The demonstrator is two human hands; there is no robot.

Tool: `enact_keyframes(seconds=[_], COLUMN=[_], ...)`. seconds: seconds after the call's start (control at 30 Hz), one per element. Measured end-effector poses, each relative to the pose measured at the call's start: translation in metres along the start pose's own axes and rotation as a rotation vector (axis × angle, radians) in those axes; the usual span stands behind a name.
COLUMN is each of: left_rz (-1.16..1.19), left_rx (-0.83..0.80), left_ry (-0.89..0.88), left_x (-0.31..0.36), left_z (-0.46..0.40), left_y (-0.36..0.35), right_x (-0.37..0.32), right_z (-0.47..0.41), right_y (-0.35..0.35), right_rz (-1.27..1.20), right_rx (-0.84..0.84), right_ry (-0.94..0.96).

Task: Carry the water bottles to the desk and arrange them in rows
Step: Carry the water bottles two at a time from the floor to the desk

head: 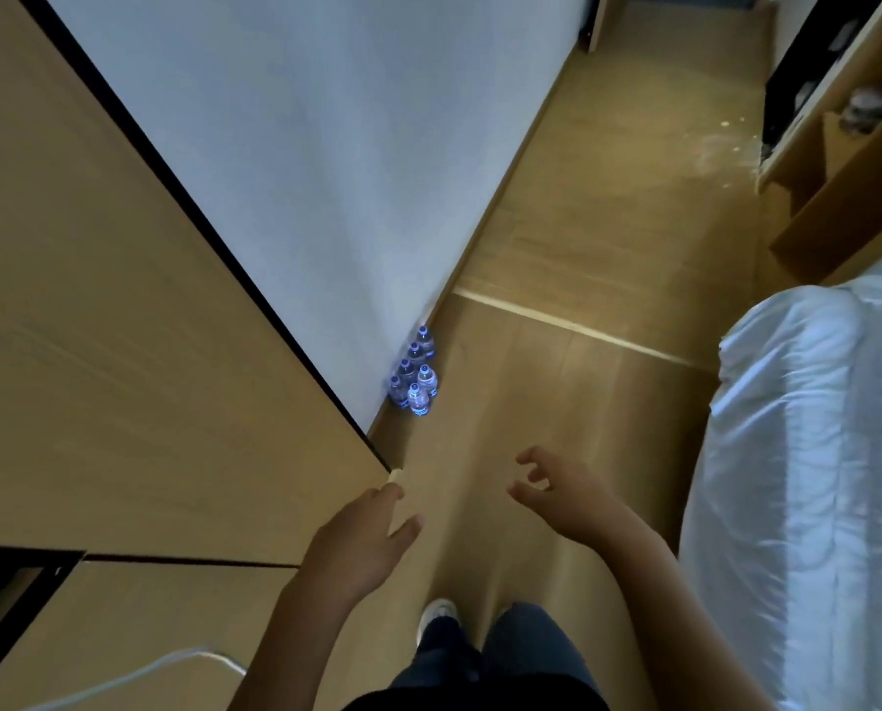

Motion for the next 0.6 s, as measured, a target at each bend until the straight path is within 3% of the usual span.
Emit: enact_keyframes(seconds=[0.27,0.6], left_rz=[0.067,0.229], left_rx=[0.028,0.223], left_ry=[0.127,0.315], left_x=[0.004,0.104], left_z=[-0.023,-0.14], left_y=[-0.012,-0.004], right_x=[-0.008,0.003], right_z=[-0.053,-0.17], right_y=[0.01,0.128], right_rz=[0.029,0.24], right_rx=[-0.131,-0.185], right_ry=[0.05,0.266])
Point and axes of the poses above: each hand's wrist, its own z-axis away from the middle knuckle, its own y-axis out of the back of the hand, x = y × z, the point moved 4 cm from there along -z, towards the middle knuckle, and after that the axes turned 5 degrees about -y, right-handed, at the moved point
